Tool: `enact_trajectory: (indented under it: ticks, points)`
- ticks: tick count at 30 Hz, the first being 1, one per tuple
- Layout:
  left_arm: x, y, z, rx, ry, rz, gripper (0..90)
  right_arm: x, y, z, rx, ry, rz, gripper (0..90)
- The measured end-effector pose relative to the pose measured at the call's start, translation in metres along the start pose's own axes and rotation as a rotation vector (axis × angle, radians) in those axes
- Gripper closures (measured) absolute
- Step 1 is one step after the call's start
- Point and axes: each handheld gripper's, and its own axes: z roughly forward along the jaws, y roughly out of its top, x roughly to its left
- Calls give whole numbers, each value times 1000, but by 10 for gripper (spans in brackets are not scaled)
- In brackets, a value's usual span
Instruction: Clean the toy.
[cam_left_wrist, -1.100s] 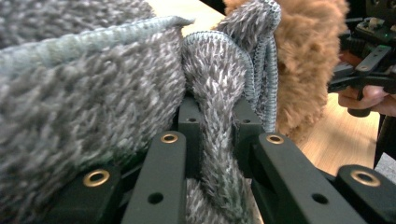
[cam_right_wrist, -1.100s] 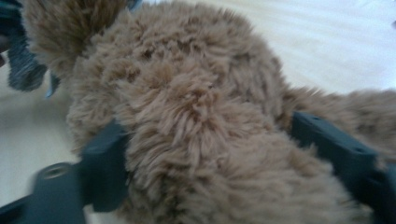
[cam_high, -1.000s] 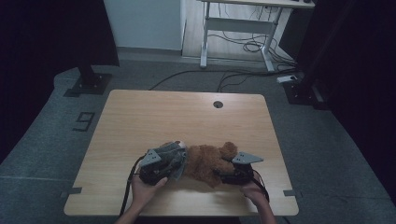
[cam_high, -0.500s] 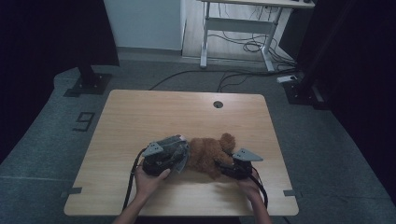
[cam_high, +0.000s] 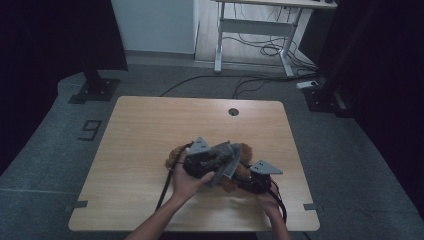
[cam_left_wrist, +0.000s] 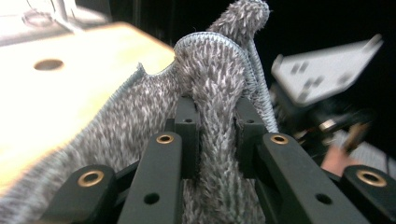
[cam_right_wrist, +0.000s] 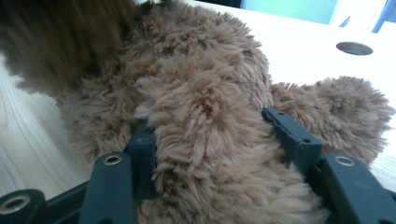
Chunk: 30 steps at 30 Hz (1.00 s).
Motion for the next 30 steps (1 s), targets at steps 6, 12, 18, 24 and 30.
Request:
enact_trajectory:
  ticks: [6, 12, 18, 24, 30]
  points:
    - [-4, -18, 29, 53, 22, 26, 760, -1, -2, 0, -2, 4, -17, 441]
    - [5, -28, 6, 37, 49, 14, 768, -1, -6, -2, -16, 14, -35, 451]
    - [39, -45, -34, -15, 130, -61, 771, -1, -10, -3, -7, 40, -62, 450]
    - [65, -63, -69, -15, 188, -90, 775, -5, -15, -5, -12, 48, -35, 451]
    - [81, -78, -92, -27, 216, -138, 771, -4, -15, -5, -11, 46, -18, 458]
